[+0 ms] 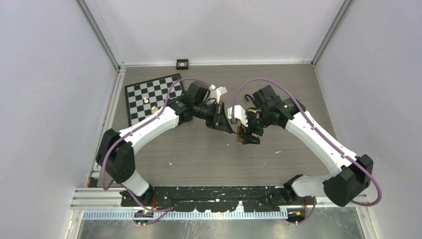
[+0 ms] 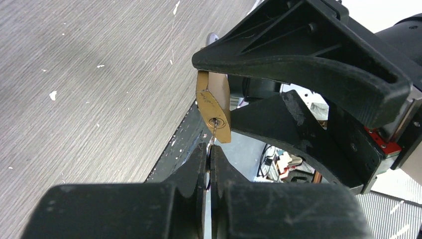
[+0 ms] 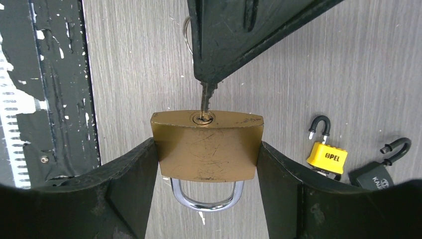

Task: Unlock with the key

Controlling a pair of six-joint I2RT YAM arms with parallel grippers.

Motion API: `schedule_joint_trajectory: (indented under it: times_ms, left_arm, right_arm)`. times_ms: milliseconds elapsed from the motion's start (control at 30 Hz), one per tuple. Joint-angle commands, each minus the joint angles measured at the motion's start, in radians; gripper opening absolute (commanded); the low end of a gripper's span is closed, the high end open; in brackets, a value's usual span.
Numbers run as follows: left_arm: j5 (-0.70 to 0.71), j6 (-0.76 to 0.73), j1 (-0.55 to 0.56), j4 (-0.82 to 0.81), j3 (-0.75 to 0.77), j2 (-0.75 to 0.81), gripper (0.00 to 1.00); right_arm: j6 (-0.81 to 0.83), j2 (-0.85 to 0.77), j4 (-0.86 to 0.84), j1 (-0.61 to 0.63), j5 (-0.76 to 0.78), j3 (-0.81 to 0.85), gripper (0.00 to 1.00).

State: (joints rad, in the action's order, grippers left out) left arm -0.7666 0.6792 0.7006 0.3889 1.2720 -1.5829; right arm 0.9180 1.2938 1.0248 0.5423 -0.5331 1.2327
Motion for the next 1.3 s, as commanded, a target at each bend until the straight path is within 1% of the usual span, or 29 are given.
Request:
schedule_joint_trajectory:
  times_ms: [0, 233, 533, 667, 967, 1267]
  left_arm:
    - [-0.063, 0.03, -0.012, -0.043, -0.013, 0.012, 0.0]
    - [-0.068, 0.029, -0.015, -0.047, -0.011, 0.008, 0.0]
    - [-0.043, -0.047, -0.013, -0.017, 0.003, 0.021, 0.0]
    - [-0.04, -0.058, -0.012, -0.01, 0.003, 0.021, 0.0]
    - [-0.013, -0.142, 0.014, 0.045, 0.023, 0.035, 0.0]
    - [-0.043, -0.128, 0.017, 0.014, 0.012, 0.048, 0.0]
  right_arm:
    - [0.059, -0.053, -0.105, 0.005, -0.012, 0.019, 0.01]
    - [0.07, -0.055, -0.091, 0.015, 0.007, 0.019, 0.01]
    - [0.089, -0.057, -0.07, 0.019, -0.033, -0.002, 0.01]
    - [0.08, -0.063, -0.074, 0.02, -0.04, 0.001, 0.01]
    - [0.078, -0.069, -0.07, 0.02, -0.052, 0.01, 0.01]
    - [0.078, -0.084, -0.072, 0.02, -0.07, -0.007, 0.0]
